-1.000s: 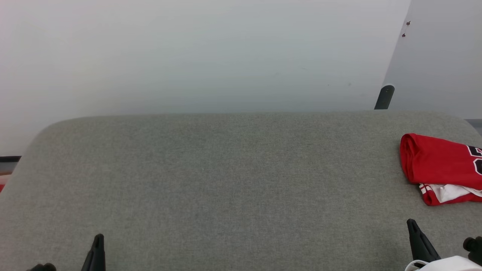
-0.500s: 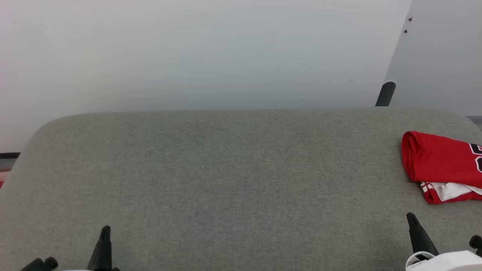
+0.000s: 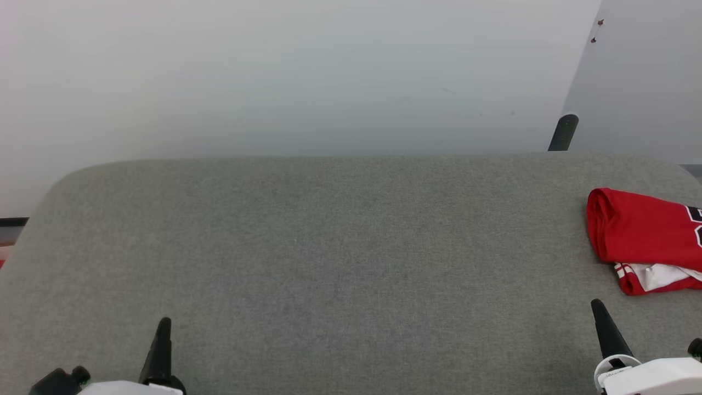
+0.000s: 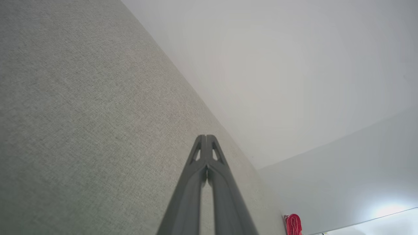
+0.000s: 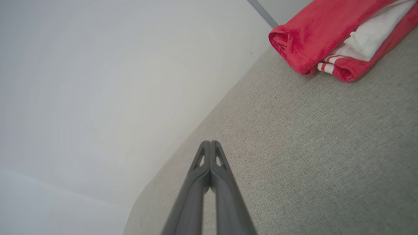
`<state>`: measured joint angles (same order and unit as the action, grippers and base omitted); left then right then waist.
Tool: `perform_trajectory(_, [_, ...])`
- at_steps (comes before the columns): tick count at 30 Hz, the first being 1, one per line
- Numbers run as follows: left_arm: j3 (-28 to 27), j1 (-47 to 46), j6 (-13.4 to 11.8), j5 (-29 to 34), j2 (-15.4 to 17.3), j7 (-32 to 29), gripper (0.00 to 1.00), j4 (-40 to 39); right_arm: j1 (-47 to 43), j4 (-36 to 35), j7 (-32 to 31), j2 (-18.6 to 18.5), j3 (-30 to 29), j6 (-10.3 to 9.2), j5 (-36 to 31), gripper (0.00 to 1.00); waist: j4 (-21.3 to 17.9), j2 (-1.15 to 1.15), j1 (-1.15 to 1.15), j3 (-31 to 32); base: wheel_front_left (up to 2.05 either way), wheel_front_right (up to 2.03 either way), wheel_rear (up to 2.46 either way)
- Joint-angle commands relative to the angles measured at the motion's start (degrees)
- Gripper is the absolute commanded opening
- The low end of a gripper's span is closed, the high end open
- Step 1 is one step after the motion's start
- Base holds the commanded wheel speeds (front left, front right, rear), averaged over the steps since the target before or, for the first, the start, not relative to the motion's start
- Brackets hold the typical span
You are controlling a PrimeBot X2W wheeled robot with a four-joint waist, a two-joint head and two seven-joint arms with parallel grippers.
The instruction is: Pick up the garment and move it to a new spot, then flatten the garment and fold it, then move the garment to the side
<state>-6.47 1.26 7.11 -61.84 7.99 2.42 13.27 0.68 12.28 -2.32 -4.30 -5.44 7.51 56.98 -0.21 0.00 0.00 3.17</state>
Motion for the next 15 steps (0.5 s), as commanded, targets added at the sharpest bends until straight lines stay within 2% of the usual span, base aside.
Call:
perform_trajectory(1, [-0.22,-1.24,0.29,-1.09,0.21,-0.28,0.0,-0.47,1.36,-0.41,-0.12,0.0,-0.31,-0.01,1.16,0.0,0.0,0.0,0.0,-0.03,0.0,0.0,0.0])
perform_trajectory(15, [-0.22,-2.92,0.36,-8.51,-1.15,-2.48,0.0,-0.18,2.52,0.12,-1.16,0.37,-0.55,-0.02,9.87,0.0,0.05,0.0,0.0,-0.69,0.0,0.0,0.0])
